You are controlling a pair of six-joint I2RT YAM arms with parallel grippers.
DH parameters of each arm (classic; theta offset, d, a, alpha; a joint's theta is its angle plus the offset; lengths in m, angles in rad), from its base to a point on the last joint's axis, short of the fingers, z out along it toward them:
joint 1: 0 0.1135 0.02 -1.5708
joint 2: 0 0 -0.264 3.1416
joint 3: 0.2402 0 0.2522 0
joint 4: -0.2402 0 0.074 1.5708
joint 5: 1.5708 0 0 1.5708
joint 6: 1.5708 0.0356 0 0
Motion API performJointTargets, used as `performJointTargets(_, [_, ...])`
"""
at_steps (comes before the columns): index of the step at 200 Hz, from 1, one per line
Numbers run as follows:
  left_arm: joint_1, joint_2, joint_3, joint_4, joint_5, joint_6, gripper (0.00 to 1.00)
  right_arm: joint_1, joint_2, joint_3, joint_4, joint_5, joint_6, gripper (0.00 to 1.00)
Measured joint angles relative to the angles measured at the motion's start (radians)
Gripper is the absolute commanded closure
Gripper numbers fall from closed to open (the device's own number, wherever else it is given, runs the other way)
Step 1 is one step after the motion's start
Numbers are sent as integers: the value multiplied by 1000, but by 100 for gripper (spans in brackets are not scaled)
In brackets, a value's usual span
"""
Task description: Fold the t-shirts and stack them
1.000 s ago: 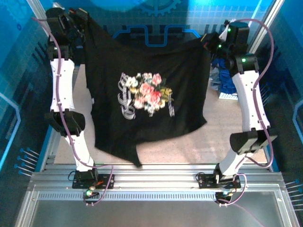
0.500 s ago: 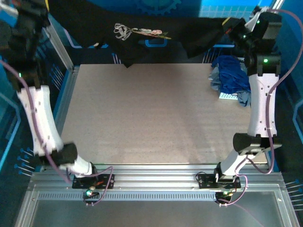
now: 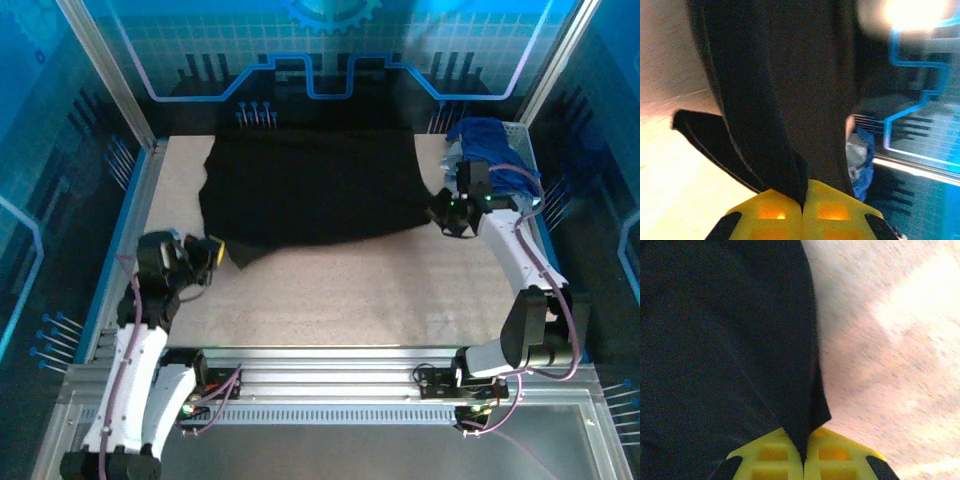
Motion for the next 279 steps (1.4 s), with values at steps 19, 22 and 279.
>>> performJointTargets(19, [-26, -93, -57, -70, -10, -36, 100, 5, 25, -11, -45, 34, -2, 100])
performJointTargets(22, [-31, -101, -57, -77, -11, -40, 100, 5, 29, -11, -51, 42, -1, 100])
performJointTargets(279, [-112, 463, 1501, 5, -575, 542, 100, 307, -388, 567, 8, 268, -180, 100])
